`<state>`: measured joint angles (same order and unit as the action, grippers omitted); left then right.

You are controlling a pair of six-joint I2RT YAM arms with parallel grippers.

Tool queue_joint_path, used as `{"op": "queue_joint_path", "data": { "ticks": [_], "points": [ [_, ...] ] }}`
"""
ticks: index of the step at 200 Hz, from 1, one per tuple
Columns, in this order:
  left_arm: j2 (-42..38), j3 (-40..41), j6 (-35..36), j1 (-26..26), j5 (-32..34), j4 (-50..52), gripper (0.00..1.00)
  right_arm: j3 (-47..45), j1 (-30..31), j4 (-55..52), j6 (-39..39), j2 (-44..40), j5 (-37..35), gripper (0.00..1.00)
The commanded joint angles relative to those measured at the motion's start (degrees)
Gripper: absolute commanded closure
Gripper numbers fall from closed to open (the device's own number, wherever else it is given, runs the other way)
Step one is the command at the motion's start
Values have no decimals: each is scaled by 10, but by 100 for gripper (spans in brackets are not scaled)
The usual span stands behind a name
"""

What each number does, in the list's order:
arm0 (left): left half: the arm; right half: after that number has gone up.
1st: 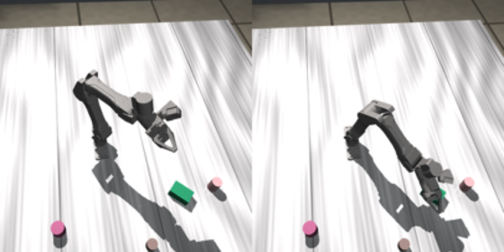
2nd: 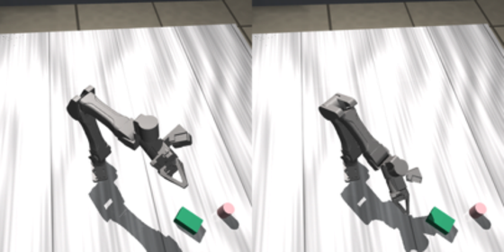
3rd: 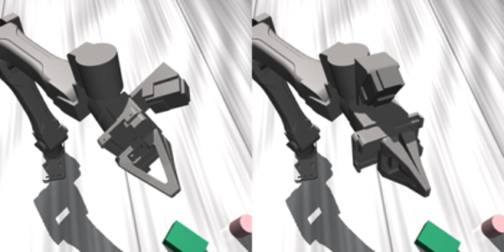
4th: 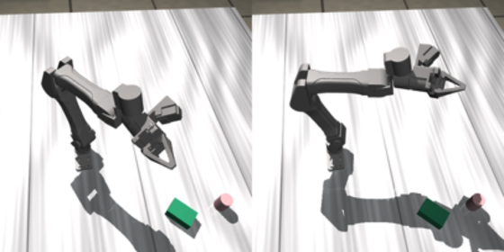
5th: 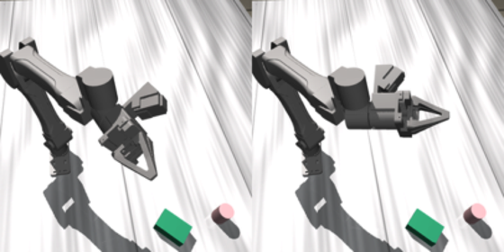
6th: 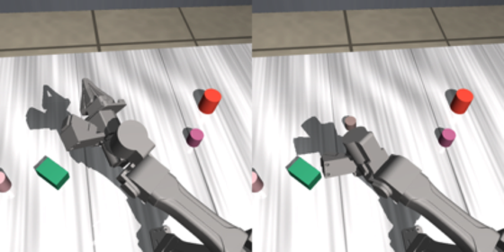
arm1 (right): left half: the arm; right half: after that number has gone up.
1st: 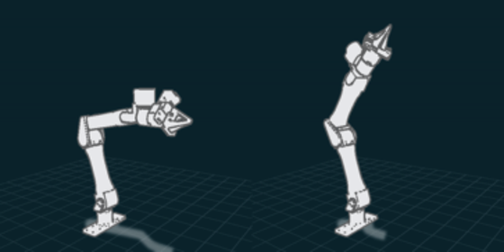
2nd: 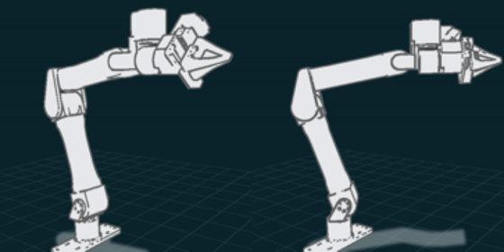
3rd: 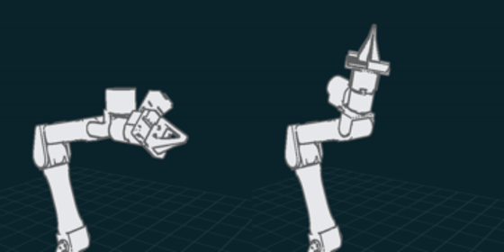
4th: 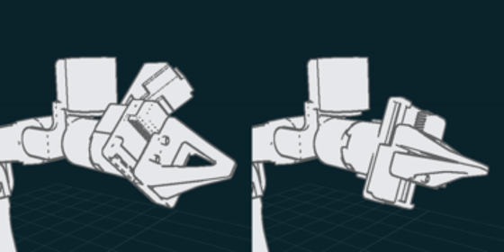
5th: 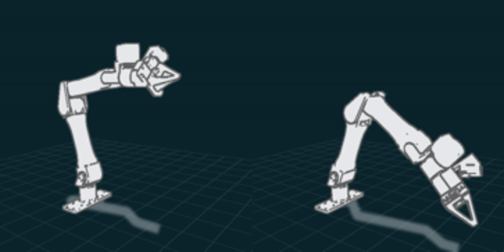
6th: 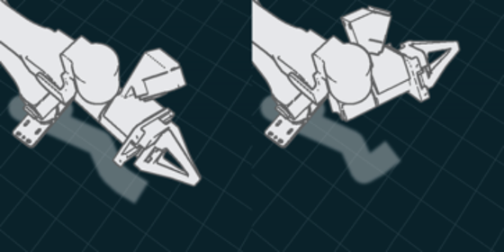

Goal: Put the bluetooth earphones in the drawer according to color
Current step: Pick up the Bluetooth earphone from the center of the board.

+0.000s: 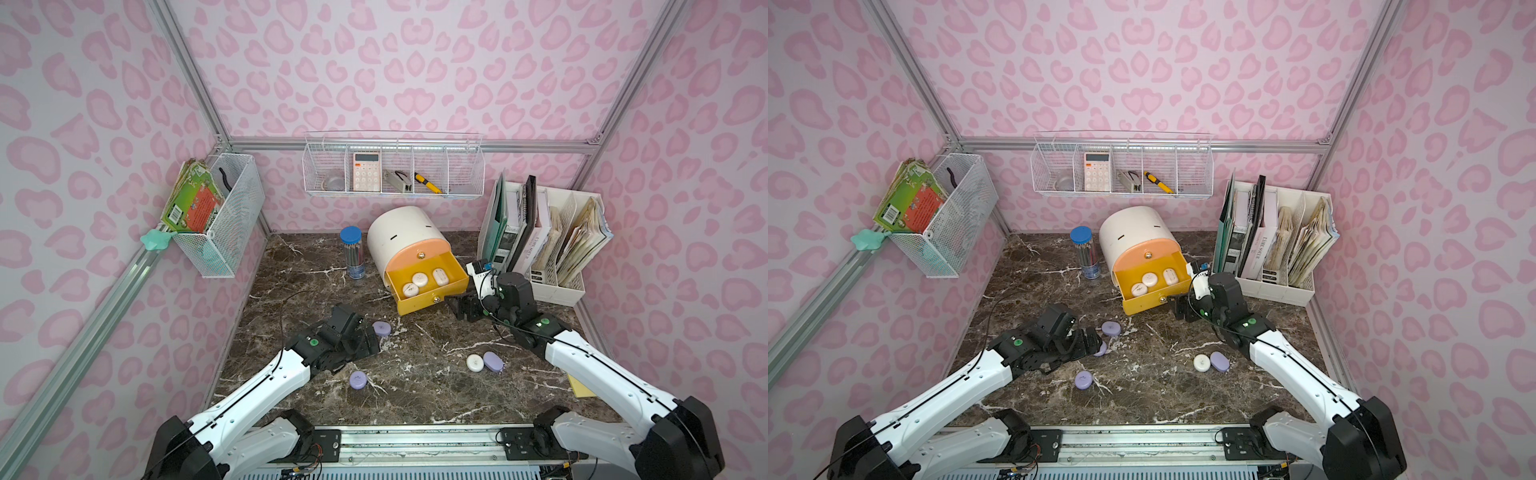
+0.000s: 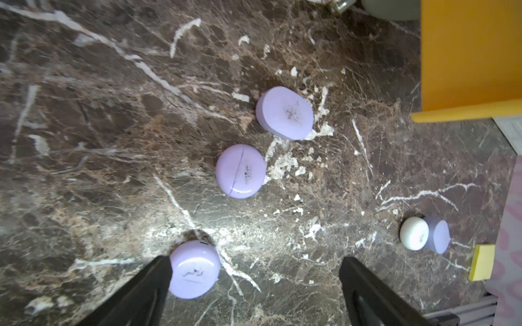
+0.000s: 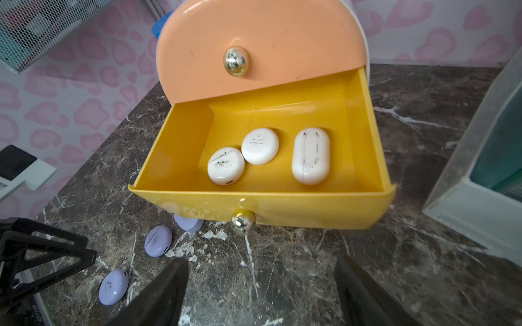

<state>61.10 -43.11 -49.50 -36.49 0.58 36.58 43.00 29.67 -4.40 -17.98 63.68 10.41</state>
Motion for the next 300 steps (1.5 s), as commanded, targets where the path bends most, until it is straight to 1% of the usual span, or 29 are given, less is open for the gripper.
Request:
{"op": "queue_joint_path", "data": {
  "ticks": [1,11,18,27,53,62,77,89,111,148,175,181,199,233,260,300],
  "points": [
    [29,-18,7,-33,9,-23,2,-30,-8,-5,-24,-30,-39,12],
    [51,-30,6,-53,16,-28,2,-41,-14,-6,-27,-42,-47,10],
    [69,-39,5,-67,20,-31,2,-48,-16,-5,-27,-52,-52,2],
    [92,-53,3,-85,25,-35,2,-55,-16,-5,-31,-68,-67,1],
    [164,-100,1,-135,33,-51,3,-63,-18,-23,-72,-111,-172,1],
    [190,-117,2,-152,34,-55,3,-64,-23,-30,-78,-121,-187,2],
    [237,-155,7,-178,37,-60,3,-67,-36,-32,-73,-139,-171,2],
    [275,-187,13,-196,37,-60,3,-73,-50,-35,-82,-151,-174,1],
    [344,-250,26,-225,31,-56,4,-82,-99,-47,-96,-166,-162,1],
    [449,-346,52,-253,15,-39,6,-95,-207,-68,-104,-179,-88,1],
    [518,-398,75,-267,14,-15,8,-110,-258,-63,-104,-196,-37,2],
    [531,-422,82,-269,13,-11,8,-112,-267,-62,-104,-198,-30,1],
    [565,-450,98,-275,8,-3,8,-116,-286,-61,-104,-201,-13,2],
    [618,-496,121,-282,7,7,8,-119,-296,-56,-104,-200,2,1],
    [645,-521,133,-284,3,9,8,-121,-299,-53,-104,-197,4,1],
    [680,-560,146,-284,20,30,9,-124,-302,-48,-106,-194,11,1]
  ]
}}
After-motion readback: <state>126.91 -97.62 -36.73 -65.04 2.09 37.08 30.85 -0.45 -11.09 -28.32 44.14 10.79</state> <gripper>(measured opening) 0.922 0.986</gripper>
